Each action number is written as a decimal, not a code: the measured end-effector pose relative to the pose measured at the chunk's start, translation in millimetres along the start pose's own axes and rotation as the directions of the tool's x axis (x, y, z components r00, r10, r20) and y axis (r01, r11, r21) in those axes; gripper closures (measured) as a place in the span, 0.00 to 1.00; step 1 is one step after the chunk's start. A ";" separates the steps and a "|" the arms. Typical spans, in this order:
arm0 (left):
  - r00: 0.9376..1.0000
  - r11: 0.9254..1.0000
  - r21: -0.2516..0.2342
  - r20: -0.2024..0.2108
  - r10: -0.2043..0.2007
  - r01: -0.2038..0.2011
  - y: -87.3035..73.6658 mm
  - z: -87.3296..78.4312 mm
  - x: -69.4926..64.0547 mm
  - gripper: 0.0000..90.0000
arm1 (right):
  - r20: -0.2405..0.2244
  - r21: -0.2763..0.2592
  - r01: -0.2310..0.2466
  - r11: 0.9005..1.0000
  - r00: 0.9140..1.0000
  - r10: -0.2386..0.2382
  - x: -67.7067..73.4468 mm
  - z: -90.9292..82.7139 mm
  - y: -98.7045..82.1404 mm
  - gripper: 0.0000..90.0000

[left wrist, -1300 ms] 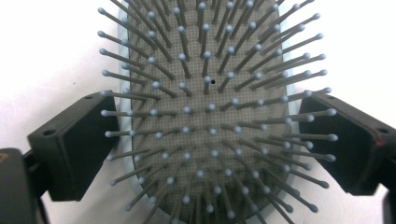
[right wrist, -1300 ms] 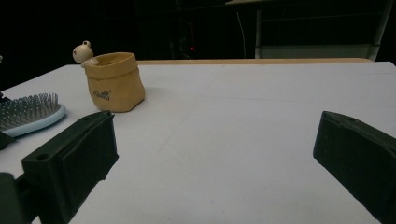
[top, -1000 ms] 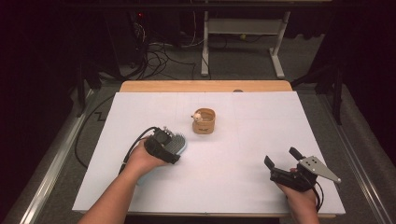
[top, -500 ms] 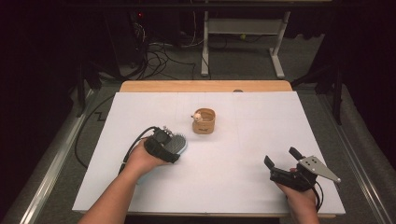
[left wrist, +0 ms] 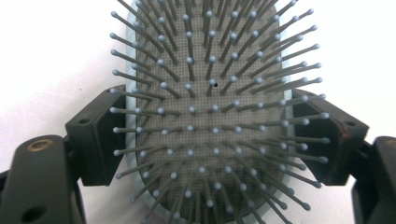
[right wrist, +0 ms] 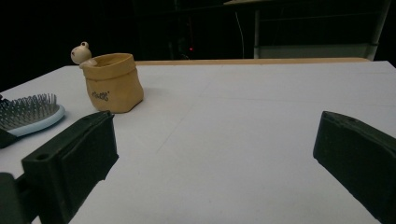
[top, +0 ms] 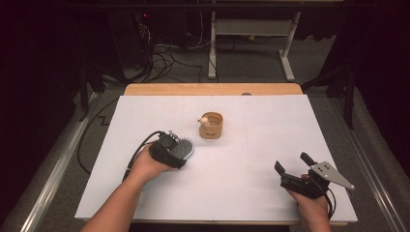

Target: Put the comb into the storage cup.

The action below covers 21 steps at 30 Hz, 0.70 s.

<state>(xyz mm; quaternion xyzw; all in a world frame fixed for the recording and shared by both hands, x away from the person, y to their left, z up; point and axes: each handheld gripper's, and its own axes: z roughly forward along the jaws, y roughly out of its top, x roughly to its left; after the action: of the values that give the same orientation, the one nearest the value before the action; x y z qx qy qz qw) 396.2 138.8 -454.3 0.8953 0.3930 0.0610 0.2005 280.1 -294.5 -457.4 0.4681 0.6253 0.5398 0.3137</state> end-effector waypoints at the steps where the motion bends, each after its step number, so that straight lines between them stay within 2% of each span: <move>1: 1.000 1.000 -0.001 0.000 0.000 0.000 0.0 -0.2 0.1 0.22 | 0.000 0.000 0.001 1.000 1.000 -0.001 0.1 0.0 0.1 0.00; 8: 1.000 1.000 -0.019 -0.009 0.001 -0.001 -0.7 -3.0 0.5 0.22 | 0.002 -0.005 -0.001 1.000 1.000 0.001 0.1 -1.3 0.6 0.00; 17: 1.000 0.996 -0.086 -0.003 0.007 -0.007 -3.1 -13.6 -0.2 0.22 | 0.006 -0.004 -0.002 1.000 1.000 0.002 -0.3 -1.4 0.5 0.00; 21: 1.000 0.991 -0.131 -0.010 0.012 -0.014 -4.8 -19.7 -3.0 0.22 | 0.006 -0.005 -0.005 1.000 1.000 0.005 -0.8 -1.7 0.4 0.00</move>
<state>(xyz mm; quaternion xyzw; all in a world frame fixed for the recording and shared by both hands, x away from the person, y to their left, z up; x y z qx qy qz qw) 385.6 145.6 -438.2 0.8824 0.3831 0.0922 0.2569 279.0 -295.9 -456.8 0.4707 0.6219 0.5407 0.3153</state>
